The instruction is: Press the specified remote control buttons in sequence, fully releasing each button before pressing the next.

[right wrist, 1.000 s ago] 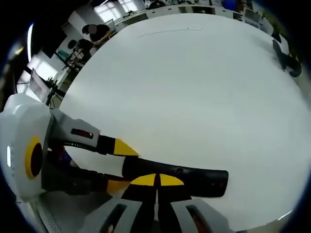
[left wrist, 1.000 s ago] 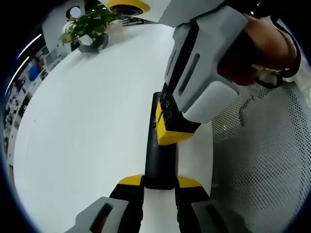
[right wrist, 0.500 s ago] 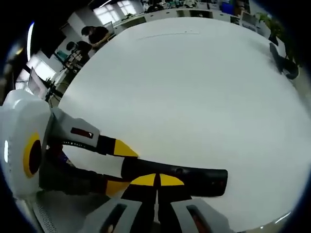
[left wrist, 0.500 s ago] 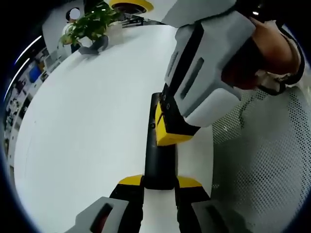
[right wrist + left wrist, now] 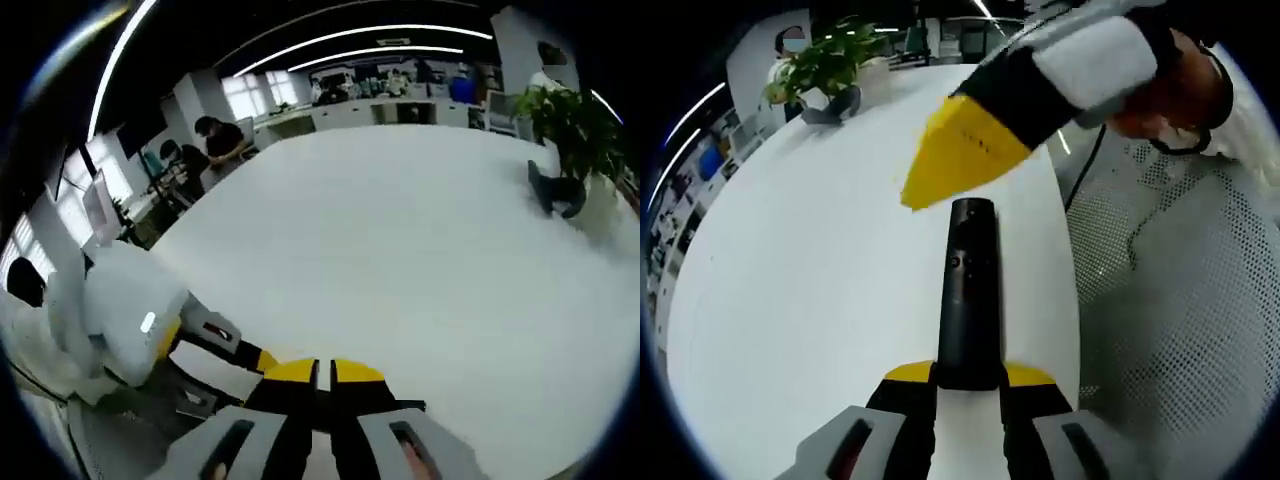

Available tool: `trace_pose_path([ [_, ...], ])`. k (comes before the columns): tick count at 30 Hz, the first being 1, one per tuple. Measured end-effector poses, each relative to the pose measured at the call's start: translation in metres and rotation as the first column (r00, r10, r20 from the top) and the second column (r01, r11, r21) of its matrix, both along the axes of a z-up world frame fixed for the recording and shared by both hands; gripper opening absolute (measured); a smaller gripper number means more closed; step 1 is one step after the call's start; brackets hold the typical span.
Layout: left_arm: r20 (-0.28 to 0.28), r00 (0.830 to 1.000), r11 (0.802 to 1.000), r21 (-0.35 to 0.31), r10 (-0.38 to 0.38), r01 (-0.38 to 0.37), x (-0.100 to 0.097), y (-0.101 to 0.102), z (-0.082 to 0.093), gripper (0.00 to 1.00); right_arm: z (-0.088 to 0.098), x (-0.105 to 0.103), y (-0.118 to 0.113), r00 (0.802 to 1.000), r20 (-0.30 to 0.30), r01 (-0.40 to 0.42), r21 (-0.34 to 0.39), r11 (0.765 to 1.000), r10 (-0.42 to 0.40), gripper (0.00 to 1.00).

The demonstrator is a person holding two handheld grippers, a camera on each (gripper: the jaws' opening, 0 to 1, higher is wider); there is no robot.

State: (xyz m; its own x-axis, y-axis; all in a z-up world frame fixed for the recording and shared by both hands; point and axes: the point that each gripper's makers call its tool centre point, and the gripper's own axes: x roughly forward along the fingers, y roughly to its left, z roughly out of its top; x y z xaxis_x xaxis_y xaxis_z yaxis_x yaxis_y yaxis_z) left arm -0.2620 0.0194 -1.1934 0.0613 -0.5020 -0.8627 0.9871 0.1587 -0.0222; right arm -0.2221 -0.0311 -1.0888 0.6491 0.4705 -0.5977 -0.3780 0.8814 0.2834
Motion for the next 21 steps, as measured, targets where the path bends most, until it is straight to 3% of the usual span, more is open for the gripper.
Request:
trace_pose_path([
  [5,0.022,1.0,1.0,0.021,0.005,-0.005,0.009,0.003,0.0,0.22,0.026,-0.003,-0.005,0.994,0.105,-0.012,0.033,0.999,0.008,0.19],
  [9,0.047,0.999,0.999,0.037,-0.011,0.009,0.023,0.011,0.0,0.22,0.042,-0.008,-0.009,0.981,0.192,-0.013,0.009,1.0,0.011,0.36],
  [12,0.055,0.998,0.999,0.04,-0.01,0.008,0.037,0.015,0.002,0.22,0.048,-0.012,-0.011,0.977,0.212,-0.011,0.003,1.0,0.01,0.42],
  [18,0.08,0.997,0.998,0.056,-0.018,0.013,0.066,0.025,0.011,0.22,0.055,-0.019,-0.022,0.97,0.241,0.031,-0.045,0.999,-0.019,0.42],
  [21,0.092,0.995,0.998,0.066,-0.028,0.022,0.082,0.029,0.014,0.22,0.061,-0.021,-0.028,0.967,0.251,0.053,-0.024,0.998,-0.045,0.48],
])
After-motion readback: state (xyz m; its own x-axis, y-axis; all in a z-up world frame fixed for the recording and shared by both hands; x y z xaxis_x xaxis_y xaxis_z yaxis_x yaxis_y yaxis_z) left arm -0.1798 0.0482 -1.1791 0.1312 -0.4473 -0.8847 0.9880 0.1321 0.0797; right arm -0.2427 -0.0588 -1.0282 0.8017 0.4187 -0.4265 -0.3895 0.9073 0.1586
